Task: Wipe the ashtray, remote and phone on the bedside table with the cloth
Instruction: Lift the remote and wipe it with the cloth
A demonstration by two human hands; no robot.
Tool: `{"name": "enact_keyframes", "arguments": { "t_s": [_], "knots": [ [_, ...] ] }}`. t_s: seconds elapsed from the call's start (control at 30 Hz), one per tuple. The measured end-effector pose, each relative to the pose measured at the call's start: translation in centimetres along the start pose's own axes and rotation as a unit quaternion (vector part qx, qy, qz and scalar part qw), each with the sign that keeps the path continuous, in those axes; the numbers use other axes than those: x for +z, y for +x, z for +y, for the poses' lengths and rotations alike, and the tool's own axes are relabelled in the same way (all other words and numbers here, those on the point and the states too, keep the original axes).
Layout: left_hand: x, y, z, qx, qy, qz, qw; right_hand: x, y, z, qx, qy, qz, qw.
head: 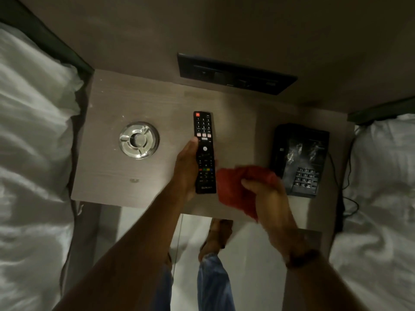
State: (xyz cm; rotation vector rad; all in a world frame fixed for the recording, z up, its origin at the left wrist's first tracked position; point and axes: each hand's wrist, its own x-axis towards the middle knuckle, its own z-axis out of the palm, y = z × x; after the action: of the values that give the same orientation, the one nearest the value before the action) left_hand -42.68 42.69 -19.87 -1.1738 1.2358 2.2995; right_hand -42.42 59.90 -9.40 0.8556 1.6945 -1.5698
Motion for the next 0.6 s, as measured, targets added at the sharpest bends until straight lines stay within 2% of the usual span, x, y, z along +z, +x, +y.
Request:
{"name": "enact_keyframes", "arguments": {
  "t_s": [0.07,0.17,0.27,0.4,0.6],
  "knots": [
    [0.1,0.2,-0.5,0.004,0.006,0.024,1.0,1.0,3.1,-0.9,0.03,0.049,0.006,0.998],
    [0.5,0.4,-0.9,0.045,0.035,0.082,0.995,2.7,6.0,-0.4,0.084,0.066,-0.021,0.994],
    [0.7,1.0,-0.9,0.072,0.089,0.14,0.983,3.3,7.0,0.9,0.081,0.08,-0.045,0.992],
    [0.7,1.6,-0.6,0.1,0.14,0.159,0.972,3.5,7.7,1.7,0.086,0.104,-0.043,0.99],
    [-0.3,3.2,-0.4,0.088,0.253,0.167,0.949,4.1,8.4,1.9,0.081,0.092,-0.035,0.992]
  ]
}}
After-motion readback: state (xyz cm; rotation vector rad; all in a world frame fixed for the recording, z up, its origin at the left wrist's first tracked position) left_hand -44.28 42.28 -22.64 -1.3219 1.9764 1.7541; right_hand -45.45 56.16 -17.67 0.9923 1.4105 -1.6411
